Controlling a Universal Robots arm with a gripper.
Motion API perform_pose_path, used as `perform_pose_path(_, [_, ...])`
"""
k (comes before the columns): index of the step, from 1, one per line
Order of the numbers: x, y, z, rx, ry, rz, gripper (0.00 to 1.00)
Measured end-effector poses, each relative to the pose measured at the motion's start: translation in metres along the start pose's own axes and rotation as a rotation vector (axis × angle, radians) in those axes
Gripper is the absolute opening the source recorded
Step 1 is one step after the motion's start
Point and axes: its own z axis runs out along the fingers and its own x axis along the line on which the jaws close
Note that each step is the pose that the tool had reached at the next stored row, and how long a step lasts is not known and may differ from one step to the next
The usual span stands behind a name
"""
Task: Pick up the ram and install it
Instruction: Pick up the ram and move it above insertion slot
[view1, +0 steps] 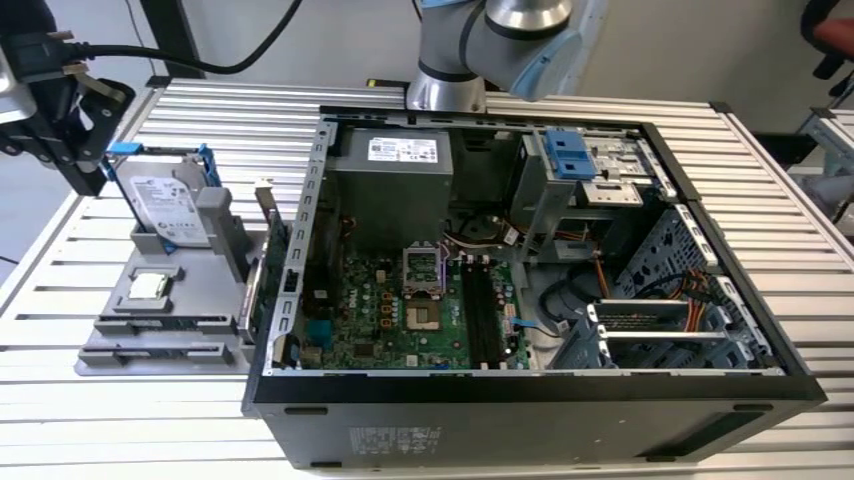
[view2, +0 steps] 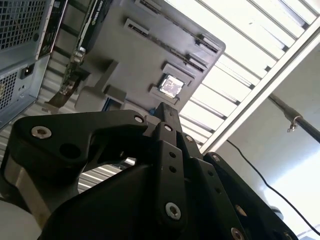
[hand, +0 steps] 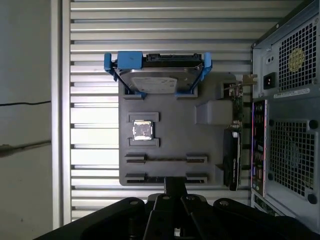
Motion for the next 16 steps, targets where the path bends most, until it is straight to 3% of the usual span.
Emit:
perform_pose_path(7, [0.0002, 0.0000, 0.0000, 0.0002, 0.0007, -0.015, 0.00])
perform_pose_path(16, [0.0001, 0.0001, 0.0000, 0.0052, 0.0043, -0.092, 0.00])
